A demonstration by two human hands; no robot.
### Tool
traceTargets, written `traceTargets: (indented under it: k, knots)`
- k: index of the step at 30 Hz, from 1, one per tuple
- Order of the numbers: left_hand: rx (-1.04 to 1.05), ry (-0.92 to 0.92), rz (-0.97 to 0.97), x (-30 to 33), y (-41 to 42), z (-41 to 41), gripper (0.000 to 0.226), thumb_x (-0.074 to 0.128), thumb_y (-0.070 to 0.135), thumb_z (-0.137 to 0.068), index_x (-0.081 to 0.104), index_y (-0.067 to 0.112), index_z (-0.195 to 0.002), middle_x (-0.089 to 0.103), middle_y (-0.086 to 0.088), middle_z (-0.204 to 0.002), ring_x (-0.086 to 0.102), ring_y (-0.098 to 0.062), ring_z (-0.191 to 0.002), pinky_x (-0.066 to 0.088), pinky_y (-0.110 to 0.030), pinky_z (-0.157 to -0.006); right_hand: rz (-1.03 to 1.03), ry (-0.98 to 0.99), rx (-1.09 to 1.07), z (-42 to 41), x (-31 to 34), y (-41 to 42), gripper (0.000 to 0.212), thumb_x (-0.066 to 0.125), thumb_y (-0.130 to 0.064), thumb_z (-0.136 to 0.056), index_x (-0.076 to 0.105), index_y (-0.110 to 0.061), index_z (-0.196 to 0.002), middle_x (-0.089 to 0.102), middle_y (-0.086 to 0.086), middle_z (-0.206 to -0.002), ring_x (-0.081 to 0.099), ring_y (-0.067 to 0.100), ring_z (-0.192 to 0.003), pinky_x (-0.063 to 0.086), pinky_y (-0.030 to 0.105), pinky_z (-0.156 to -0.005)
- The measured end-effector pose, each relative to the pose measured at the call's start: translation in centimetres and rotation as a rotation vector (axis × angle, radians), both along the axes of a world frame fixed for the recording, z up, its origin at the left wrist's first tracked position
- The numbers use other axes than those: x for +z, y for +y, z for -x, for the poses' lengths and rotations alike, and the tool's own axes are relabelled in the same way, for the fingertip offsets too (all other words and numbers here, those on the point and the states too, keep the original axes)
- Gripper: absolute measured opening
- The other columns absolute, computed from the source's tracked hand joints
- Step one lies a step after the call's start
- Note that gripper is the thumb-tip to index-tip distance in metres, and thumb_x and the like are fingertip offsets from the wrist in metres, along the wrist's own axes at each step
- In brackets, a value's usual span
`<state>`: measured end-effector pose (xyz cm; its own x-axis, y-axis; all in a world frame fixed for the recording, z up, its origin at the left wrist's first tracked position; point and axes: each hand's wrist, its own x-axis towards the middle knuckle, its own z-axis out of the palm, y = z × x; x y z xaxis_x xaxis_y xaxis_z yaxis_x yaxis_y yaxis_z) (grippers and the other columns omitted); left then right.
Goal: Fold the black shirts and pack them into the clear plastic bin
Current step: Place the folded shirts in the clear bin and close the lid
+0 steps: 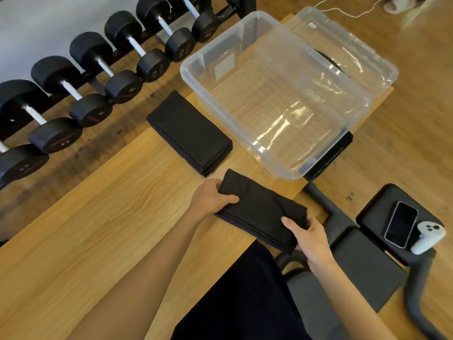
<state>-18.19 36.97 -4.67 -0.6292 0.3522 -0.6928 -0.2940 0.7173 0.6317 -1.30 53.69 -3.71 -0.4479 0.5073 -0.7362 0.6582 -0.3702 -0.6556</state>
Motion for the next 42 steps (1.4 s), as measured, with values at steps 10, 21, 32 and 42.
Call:
traceTargets:
  k: [10,21,32,42]
  knots:
    - [0.096,-0.130,-0.285,9.6,-4.2,0.4,0.027,0.071,0.023,-0.086,0.060,0.029,-0.110,0.066,0.014,-0.102,0.064,0.005,-0.083,0.045,-0.005,-0.058,-0.241,0.144,0.312,1.9,9.3,1.1,0.027,0.077,-0.023,-0.080,0.064,-0.033,-0.101,0.070,-0.012,-0.103,0.065,0.006,-0.095,0.052,0.021,-0.074]
    - [0.307,0.047,-0.373,15.6,-2.1,4.4,0.023,0.055,0.019,-0.096,0.055,0.026,-0.119,0.066,0.017,-0.097,0.064,0.010,-0.074,0.048,-0.009,-0.062,-0.366,0.221,0.567,13.0,15.1,6.6,0.024,0.071,-0.022,-0.086,0.064,-0.022,-0.108,0.071,-0.005,-0.097,0.070,0.011,-0.085,0.056,0.031,-0.073]
    - [0.539,0.488,-0.235,12.7,6.5,8.8,0.041,0.059,0.011,-0.095,0.033,0.031,-0.119,0.068,0.002,-0.093,0.066,-0.007,-0.084,0.055,-0.022,-0.072,-0.813,0.159,1.024,28.1,11.8,13.7,0.031,0.058,-0.019,-0.096,0.057,-0.003,-0.122,0.065,0.016,-0.114,0.059,0.033,-0.105,0.044,0.034,-0.078]
    - [0.377,0.494,0.134,8.8,13.2,11.3,0.040,0.045,-0.001,-0.098,0.048,0.014,-0.135,0.040,-0.006,-0.136,0.052,-0.014,-0.104,0.043,-0.010,-0.087,-0.998,0.003,1.326,34.8,7.8,14.6,0.022,0.046,0.000,-0.095,0.045,0.003,-0.117,0.056,0.023,-0.114,0.056,0.040,-0.104,0.041,0.038,-0.075]
